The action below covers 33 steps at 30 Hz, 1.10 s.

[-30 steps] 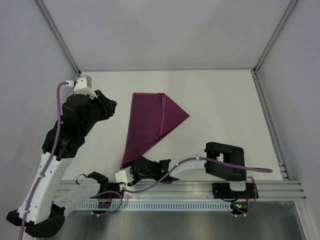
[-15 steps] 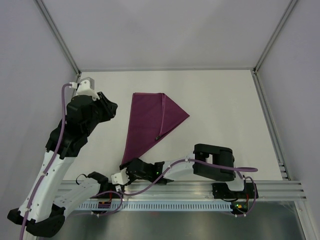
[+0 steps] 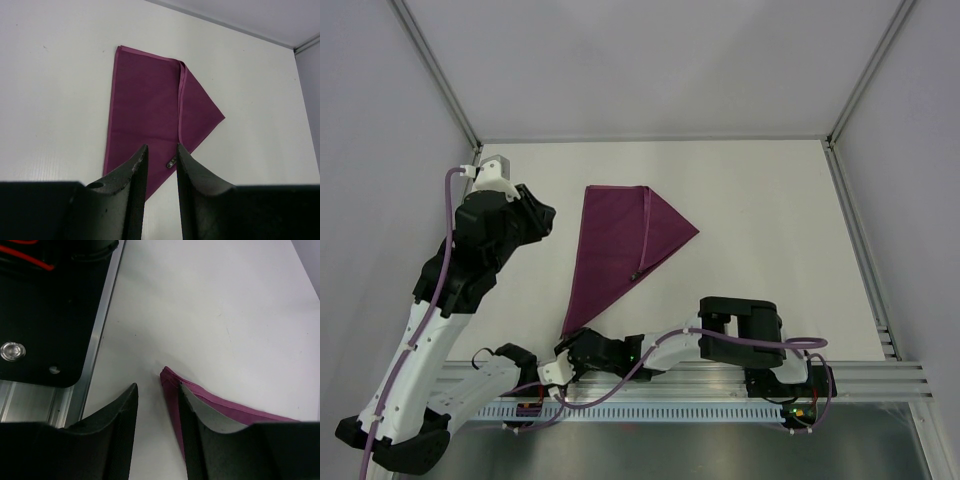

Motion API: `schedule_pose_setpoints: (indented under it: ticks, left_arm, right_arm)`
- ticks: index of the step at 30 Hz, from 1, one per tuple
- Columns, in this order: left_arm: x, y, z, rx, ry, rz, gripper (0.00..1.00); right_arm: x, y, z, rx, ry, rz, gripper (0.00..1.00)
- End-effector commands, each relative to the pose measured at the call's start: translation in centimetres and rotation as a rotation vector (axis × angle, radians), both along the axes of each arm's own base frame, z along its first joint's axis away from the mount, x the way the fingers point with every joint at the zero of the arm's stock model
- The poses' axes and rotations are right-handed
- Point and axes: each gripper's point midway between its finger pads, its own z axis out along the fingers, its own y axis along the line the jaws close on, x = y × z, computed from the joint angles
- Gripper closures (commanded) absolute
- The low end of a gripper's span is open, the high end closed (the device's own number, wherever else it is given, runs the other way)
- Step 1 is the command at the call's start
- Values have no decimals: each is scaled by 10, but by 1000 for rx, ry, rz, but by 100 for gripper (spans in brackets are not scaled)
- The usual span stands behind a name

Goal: Fold the napkin, place the utensils inside, and roll it up
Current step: Fold the napkin

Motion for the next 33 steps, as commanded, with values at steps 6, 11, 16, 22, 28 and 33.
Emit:
schedule_pose_setpoints:
  ticks: [6,11,16,22,28,33]
  left_arm:
    - [3,-1,5,20,-32,-20,66]
    - [3,0,4,23,-31,-16,65]
    - [4,0,3,24,-29,-16,65]
    - [5,-1,3,26,-30,-19,65]
    - [5,-2,3,23,-34,-22,64]
    - [6,-2,3,22,-36,-25,64]
  right_arm:
    - [12,7,-5,-4,-9,-17,57]
    - [12,9,-8,-12,-6,-11,59]
    - [16,8,-12,-22,-5,-13,63]
    - [14,7,-13,-29,22,-8,73]
    - [17,6,-12,-26,36,-19,85]
    - [21,9,-6,-17,58,-36,91]
